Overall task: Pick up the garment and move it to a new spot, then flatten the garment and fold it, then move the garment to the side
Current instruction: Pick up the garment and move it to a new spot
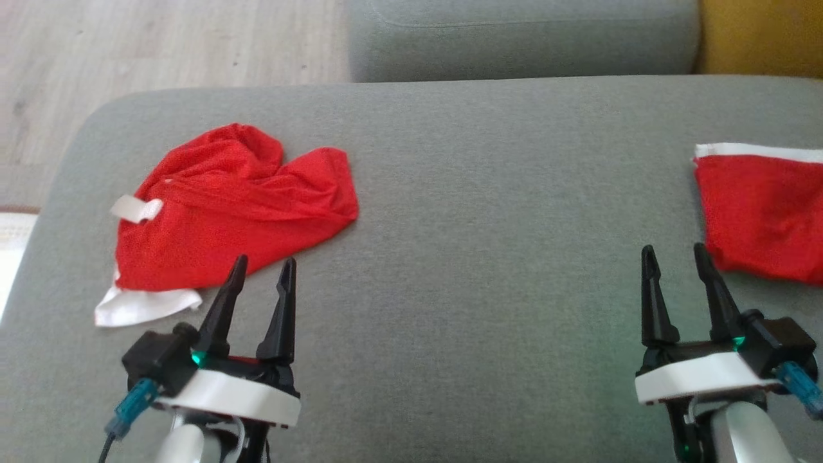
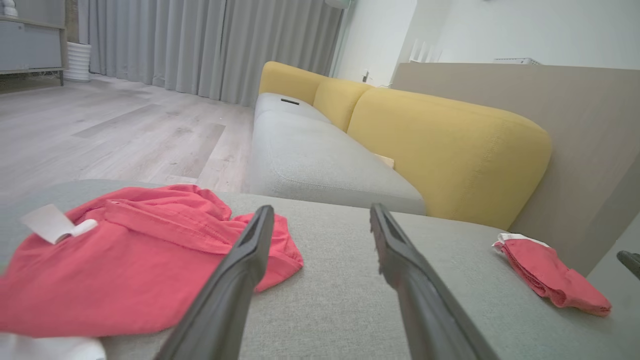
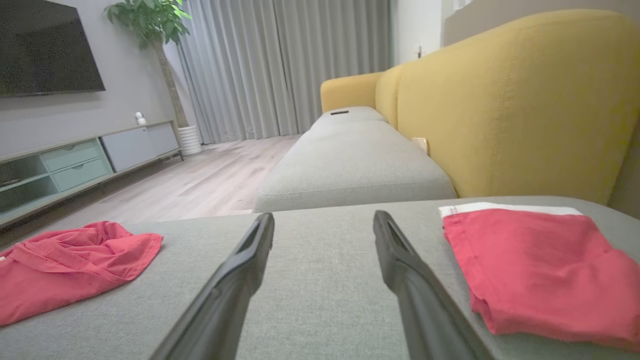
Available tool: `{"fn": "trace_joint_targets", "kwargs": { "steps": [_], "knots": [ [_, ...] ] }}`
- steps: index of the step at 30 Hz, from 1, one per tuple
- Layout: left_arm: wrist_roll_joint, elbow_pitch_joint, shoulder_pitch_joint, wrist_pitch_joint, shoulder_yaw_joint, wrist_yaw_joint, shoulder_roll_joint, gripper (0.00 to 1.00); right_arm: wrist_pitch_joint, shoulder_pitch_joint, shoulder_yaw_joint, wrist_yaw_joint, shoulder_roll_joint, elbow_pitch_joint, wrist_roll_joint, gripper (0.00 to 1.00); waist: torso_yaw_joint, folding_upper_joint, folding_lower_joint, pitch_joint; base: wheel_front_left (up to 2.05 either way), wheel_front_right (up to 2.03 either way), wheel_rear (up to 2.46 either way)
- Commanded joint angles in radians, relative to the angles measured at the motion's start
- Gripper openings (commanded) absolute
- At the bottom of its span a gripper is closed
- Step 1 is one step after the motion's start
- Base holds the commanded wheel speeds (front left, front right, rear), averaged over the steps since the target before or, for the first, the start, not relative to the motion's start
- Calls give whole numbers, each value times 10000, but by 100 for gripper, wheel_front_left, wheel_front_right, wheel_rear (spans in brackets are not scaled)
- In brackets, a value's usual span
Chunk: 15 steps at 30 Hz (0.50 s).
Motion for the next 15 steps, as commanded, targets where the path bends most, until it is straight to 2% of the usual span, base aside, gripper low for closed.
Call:
{"fn": "trace_joint_targets", "kwargs": {
  "steps": [1, 8, 15],
  "knots": [
    [65, -262, -547, -49, 318, -62, 58, 100, -110, -164, 270, -9, -36, -316, 55, 100, 190, 0, 0, -18, 0, 0, 0],
    [253, -81, -597, -49, 414, -61, 58, 100, -110, -91, 634, -9, -36, -233, 210, 100, 1402, 0, 0, 30, 0, 0, 0],
    [315, 109, -630, -49, 953, -60, 58, 100, -110, -150, 1347, -9, -36, 143, 374, 100, 2583, 0, 0, 5, 0, 0, 0]
  ]
}}
